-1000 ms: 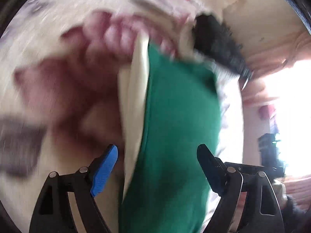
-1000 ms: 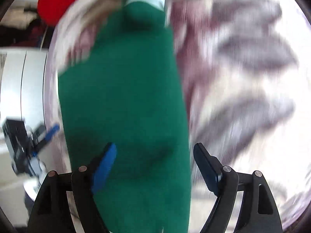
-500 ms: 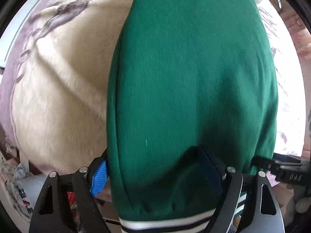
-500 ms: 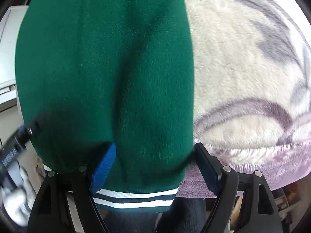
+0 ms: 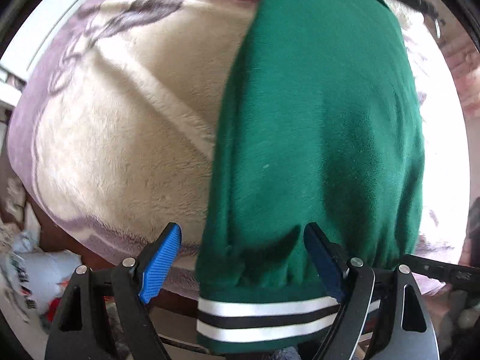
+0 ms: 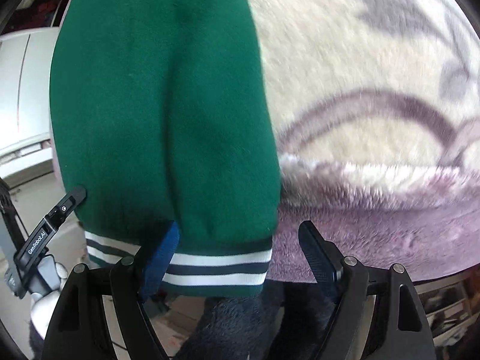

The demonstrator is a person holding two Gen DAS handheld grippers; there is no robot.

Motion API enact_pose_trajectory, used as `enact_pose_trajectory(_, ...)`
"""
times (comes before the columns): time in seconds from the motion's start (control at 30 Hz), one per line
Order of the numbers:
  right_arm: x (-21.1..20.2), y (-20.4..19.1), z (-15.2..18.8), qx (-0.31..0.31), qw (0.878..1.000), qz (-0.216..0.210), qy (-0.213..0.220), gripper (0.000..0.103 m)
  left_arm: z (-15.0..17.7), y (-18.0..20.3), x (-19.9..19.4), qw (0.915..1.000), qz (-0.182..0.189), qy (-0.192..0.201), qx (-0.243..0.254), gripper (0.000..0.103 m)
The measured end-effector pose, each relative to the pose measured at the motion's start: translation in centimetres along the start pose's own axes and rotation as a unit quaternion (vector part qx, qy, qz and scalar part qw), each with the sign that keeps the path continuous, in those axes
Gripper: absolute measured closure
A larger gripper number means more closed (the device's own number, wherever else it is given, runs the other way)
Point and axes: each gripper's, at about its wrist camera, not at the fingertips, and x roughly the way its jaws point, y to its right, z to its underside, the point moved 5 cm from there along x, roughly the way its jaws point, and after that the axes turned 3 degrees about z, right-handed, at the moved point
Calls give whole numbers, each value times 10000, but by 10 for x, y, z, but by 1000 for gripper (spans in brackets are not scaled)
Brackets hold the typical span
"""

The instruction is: Fold large clothes

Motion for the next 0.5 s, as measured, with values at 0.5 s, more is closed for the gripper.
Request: enact_pose_trajectory(0.5,26,71,-19,603,9684,-2351,-570,16,4,-59,63,9445,3029,-885,-916,11)
